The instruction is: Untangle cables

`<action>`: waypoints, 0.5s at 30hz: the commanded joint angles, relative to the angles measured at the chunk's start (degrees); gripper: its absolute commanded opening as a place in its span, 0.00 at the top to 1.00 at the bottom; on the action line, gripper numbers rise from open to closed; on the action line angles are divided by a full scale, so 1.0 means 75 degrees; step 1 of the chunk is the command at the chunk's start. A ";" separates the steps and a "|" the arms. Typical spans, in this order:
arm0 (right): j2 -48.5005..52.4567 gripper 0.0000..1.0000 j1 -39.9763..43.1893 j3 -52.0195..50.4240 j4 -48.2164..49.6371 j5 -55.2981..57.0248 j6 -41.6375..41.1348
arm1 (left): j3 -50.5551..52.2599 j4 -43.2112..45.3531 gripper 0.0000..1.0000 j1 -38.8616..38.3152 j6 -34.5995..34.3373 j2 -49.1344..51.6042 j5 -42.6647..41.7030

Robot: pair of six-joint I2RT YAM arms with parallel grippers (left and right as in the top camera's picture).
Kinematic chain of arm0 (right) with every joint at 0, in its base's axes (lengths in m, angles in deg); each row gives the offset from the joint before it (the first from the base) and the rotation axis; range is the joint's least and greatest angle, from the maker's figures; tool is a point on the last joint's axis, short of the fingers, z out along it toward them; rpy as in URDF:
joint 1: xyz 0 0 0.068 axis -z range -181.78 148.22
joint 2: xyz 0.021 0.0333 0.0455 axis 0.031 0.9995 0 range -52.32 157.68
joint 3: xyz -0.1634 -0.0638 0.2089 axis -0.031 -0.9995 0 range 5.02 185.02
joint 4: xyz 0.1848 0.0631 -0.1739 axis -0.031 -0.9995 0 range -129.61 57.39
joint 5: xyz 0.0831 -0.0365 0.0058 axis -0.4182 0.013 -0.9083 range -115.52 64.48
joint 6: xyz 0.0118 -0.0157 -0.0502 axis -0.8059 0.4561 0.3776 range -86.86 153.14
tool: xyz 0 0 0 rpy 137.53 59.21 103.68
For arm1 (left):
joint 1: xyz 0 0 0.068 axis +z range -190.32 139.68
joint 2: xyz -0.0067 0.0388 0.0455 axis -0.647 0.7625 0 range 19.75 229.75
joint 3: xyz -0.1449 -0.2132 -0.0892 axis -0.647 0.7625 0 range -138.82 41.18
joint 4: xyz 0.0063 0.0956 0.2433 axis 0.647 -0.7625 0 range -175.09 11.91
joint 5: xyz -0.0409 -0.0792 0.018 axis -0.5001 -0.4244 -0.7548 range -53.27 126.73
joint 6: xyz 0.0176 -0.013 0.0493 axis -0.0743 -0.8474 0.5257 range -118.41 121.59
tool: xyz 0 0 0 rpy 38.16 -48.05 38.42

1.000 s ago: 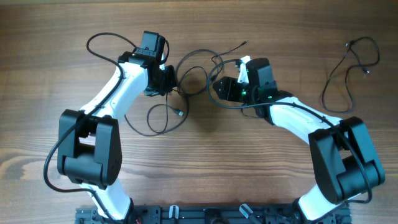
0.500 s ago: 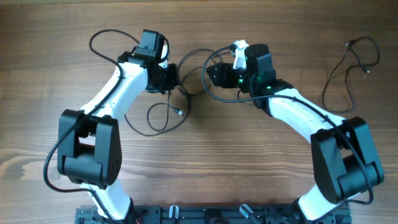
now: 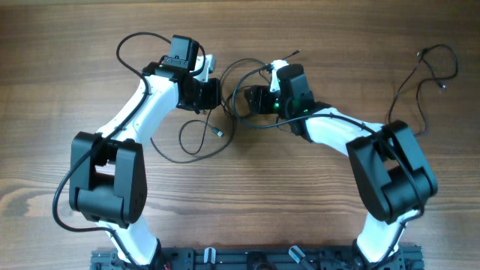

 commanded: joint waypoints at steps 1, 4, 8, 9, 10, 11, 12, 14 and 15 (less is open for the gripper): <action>0.0414 0.33 0.0012 0.0090 0.0239 0.0163 0.0099 | 0.0038 0.0052 0.96 -0.0023 0.0178 -0.0041 -0.0181; 0.0530 0.34 0.0012 0.0090 0.0382 0.0163 0.0090 | 0.0035 0.0052 0.96 -0.0023 0.0178 -0.0041 -0.0181; 0.0554 0.52 0.0012 0.0090 0.0463 0.0166 0.0096 | 0.0038 0.0055 0.96 -0.0023 0.0178 -0.0041 -0.0178; 0.0554 0.59 0.0012 0.0090 0.0463 0.0166 0.0099 | 0.0038 0.0055 0.96 -0.0023 0.0178 -0.0041 -0.0181; 0.0554 0.65 0.0012 0.0090 0.0460 0.0166 0.0096 | 0.0035 0.0055 0.96 -0.0020 0.0178 -0.0041 -0.0178; 0.0554 0.73 0.0012 0.0090 0.0460 0.0166 0.0096 | 0.0038 0.0055 0.96 -0.0020 0.0178 -0.0041 -0.0178; 0.0554 0.80 0.0017 0.0090 0.0458 0.0169 0.0099 | 0.0038 0.0055 0.96 -0.0020 0.0178 -0.0041 -0.0178; 0.0554 0.86 0.0020 0.0090 0.0458 0.0169 0.0096 | 0.0038 0.0055 0.96 -0.0020 0.0178 -0.0041 -0.0178; 0.0554 0.87 0.0020 0.0090 0.0458 0.0169 0.0096 | 0.0038 0.0055 0.96 -0.0020 0.0178 -0.0041 -0.0178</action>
